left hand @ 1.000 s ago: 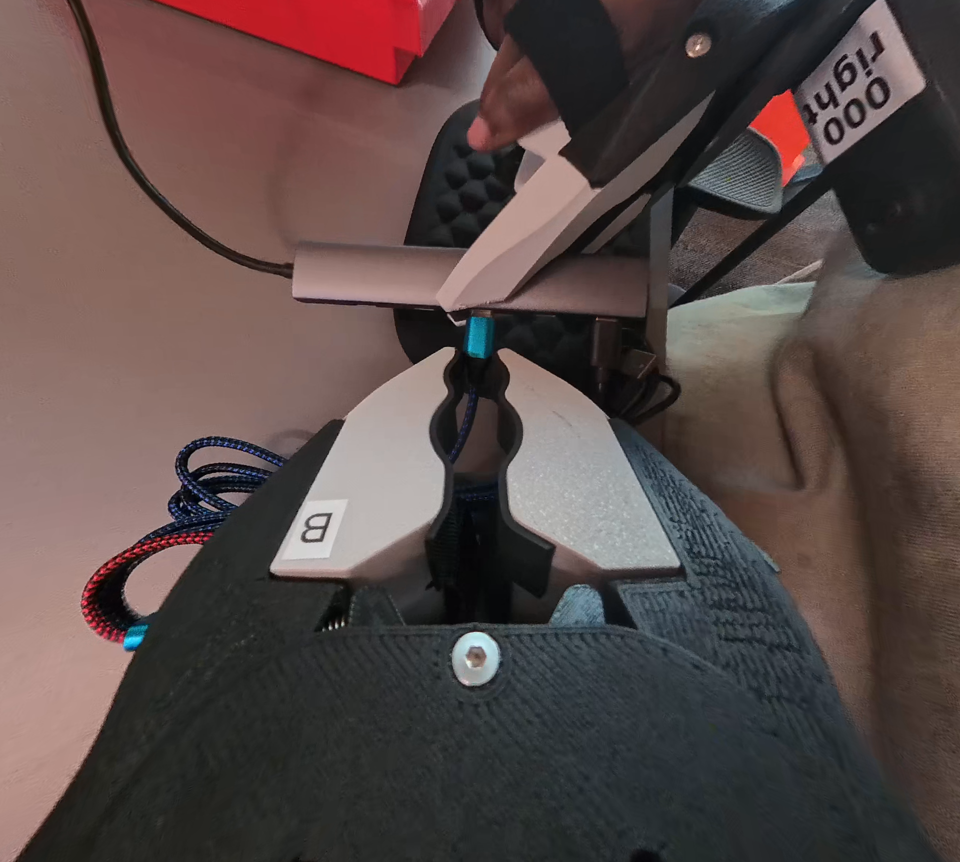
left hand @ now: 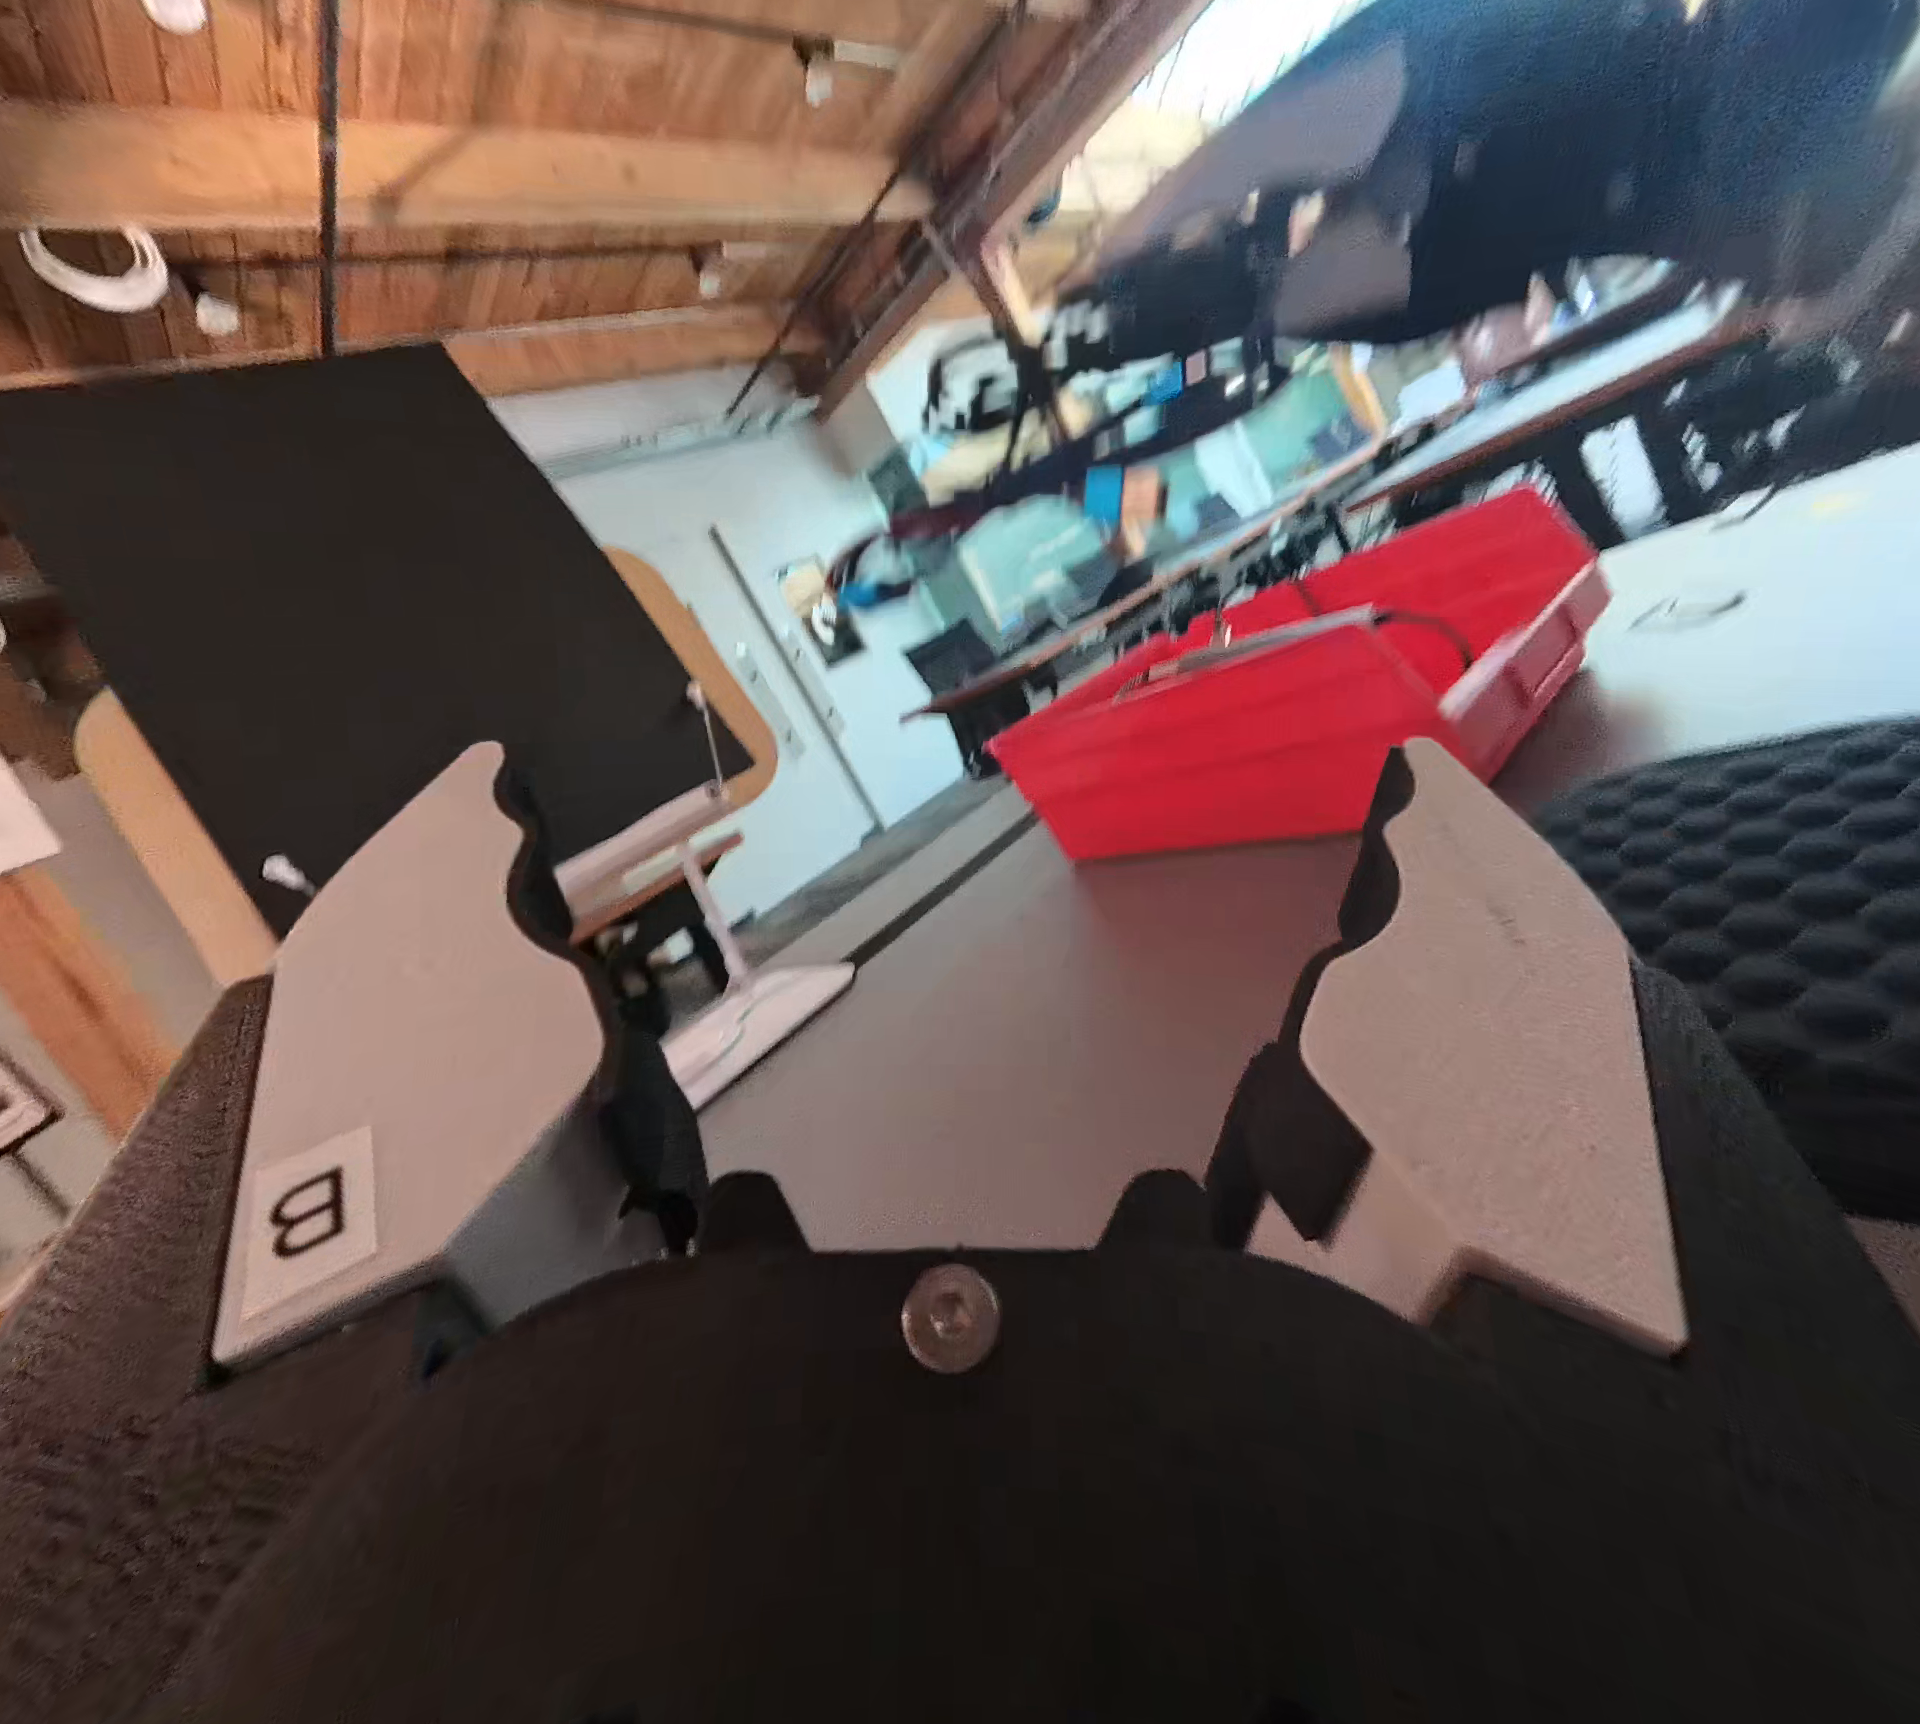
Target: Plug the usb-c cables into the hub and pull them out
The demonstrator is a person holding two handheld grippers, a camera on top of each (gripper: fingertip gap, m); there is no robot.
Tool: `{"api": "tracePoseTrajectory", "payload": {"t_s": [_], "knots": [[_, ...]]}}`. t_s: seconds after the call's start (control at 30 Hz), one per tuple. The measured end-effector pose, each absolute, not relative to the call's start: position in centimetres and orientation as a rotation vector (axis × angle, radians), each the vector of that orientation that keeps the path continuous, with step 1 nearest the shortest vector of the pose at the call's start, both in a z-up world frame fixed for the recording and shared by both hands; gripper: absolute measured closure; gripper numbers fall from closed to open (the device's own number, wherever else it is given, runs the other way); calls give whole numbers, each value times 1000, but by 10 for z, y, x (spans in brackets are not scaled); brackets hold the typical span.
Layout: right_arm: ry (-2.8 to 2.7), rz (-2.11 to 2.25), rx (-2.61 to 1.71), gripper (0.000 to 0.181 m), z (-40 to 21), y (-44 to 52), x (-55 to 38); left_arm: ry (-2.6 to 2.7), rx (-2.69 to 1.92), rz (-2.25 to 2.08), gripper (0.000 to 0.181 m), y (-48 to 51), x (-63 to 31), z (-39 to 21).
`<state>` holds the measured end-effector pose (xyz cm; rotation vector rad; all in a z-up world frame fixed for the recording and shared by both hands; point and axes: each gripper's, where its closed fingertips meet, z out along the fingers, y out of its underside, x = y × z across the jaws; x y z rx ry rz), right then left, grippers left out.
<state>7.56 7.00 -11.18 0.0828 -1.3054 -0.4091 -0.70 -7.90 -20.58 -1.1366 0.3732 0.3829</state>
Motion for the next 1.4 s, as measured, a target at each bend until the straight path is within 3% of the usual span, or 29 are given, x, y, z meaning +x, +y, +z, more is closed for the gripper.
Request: {"api": "tracePoseTrajectory", "payload": {"t_s": [0.13,0.27,0.57,0.77,0.93,1.07,1.4], "knots": [[-1272,-612,109,172,-84,118,96,307,-1300,334,39,-65,-22,-229],[-1366,-759,145,172,-94,161,108,299,-1269,346,39,-68,-23,-224],[-1728,-754,289,172,-206,201,107,386,-1335,382,39,-60,-14,-237],[-2016,-491,65,168,-269,219,109,419,-1349,388,39,-58,-11,-240],[-2232,-441,-344,144,-303,251,125,388,-1327,368,39,-61,-13,-236],[-2239,-470,-629,102,-305,267,138,331,-1294,345,39,-65,-19,-229],[-1595,141,-1181,50,-195,247,146,301,-1276,338,39,-67,-22,-226]]}}
